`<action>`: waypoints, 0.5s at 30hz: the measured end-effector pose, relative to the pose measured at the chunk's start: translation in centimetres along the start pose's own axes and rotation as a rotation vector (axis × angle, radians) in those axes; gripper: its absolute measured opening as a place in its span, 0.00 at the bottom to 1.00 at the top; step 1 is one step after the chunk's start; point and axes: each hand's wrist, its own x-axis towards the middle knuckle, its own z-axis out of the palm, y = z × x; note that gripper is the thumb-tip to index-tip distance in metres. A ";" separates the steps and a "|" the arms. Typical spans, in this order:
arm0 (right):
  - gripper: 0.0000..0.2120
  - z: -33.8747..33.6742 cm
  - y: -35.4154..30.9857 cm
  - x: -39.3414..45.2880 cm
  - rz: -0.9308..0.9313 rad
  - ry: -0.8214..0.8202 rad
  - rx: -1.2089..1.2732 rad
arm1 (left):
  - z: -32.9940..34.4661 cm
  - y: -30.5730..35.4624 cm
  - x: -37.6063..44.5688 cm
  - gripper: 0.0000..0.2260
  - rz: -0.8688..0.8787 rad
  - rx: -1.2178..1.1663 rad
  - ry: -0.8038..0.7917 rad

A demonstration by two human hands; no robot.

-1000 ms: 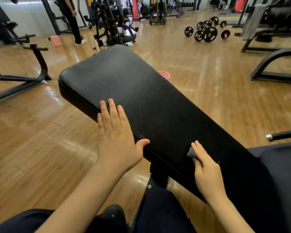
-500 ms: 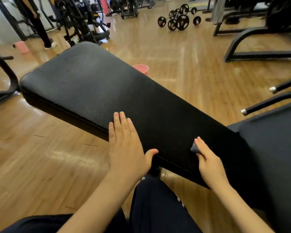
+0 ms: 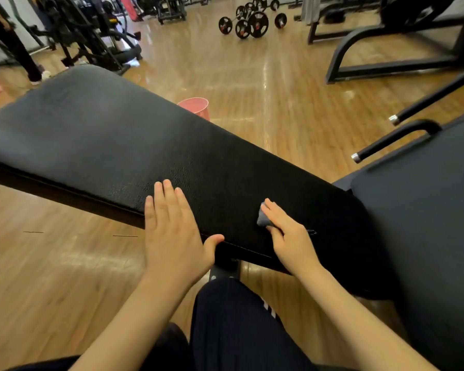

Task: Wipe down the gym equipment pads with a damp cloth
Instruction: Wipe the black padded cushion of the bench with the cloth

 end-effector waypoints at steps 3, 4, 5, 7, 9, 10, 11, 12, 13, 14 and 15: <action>0.22 -2.5 4.4 -2.3 0.168 0.096 0.022 | 0.6 -0.2 -0.1 0.48 0.016 0.004 0.017; 0.21 -3.6 6.2 -3.2 0.258 0.143 0.018 | 0.7 -0.2 -0.1 0.48 0.014 0.000 0.019; 0.20 -4.8 7.9 -4.2 0.351 0.189 -0.005 | 0.7 -0.2 -0.1 0.49 0.010 -0.004 0.018; 0.18 -7.1 10.9 -5.9 0.515 0.247 -0.080 | 0.8 -0.2 0.0 0.49 0.000 -0.005 0.014; 0.18 -8.3 12.2 -6.5 0.614 0.265 -0.122 | 0.7 -0.2 0.0 0.48 -0.003 -0.003 0.015; 0.17 -8.3 12.0 -6.3 0.631 0.276 -0.128 | 0.8 -0.3 0.0 0.48 -0.001 -0.002 0.018; 0.17 -8.0 11.5 -5.8 0.623 0.292 -0.122 | 0.8 -0.3 0.0 0.48 0.001 -0.003 0.022; 0.17 -7.4 10.6 -5.0 0.590 0.299 -0.105 | 0.8 -0.3 -0.1 0.48 0.001 -0.005 0.027; 0.18 -6.5 9.5 -4.1 0.542 0.292 -0.073 | 0.8 -0.3 -0.1 0.48 -0.001 -0.006 0.034; 0.18 -5.6 8.1 -3.2 0.477 0.271 -0.037 | 0.8 -0.3 -0.1 0.48 -0.003 -0.009 0.039; 0.19 -4.7 6.8 -2.2 0.405 0.238 -0.013 | 0.8 -0.3 -0.1 0.48 -0.003 -0.011 0.042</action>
